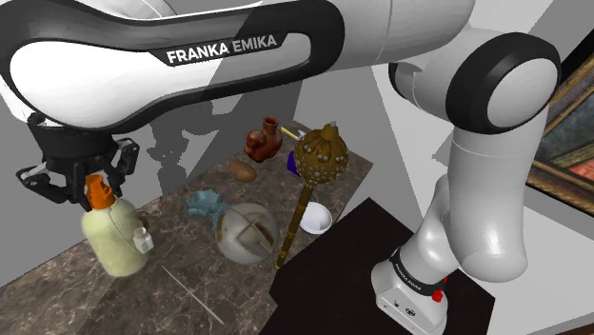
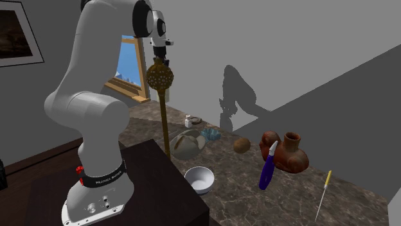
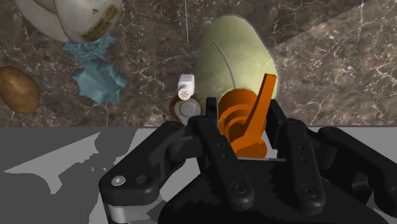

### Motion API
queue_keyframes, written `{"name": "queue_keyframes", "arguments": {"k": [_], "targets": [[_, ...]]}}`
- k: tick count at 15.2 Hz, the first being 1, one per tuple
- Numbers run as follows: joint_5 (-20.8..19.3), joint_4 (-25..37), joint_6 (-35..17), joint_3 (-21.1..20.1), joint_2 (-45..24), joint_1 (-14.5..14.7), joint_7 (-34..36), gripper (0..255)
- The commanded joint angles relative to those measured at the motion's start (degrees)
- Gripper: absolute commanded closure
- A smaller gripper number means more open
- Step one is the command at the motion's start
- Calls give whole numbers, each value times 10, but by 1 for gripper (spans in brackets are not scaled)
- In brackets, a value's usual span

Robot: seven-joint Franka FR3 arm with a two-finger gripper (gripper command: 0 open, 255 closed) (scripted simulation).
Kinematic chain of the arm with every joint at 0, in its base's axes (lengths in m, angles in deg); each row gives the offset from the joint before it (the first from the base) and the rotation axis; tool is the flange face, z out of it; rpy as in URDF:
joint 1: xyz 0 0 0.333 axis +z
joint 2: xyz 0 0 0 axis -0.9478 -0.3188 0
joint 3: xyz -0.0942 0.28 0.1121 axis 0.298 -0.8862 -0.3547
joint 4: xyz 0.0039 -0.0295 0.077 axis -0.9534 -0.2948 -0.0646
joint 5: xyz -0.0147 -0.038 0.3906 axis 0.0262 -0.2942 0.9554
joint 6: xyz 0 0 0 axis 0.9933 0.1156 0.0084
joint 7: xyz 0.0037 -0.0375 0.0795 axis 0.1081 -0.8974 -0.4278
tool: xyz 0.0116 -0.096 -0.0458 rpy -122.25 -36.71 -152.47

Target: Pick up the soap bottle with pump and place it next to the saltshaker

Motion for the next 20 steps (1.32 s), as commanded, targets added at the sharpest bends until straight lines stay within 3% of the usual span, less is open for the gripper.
{"name": "queue_keyframes", "arguments": {"k": [1,20], "targets": [[-2,-8,-13,1,-5,0,1,255],[-24,-84,-134,14,-52,2,17,255]]}}
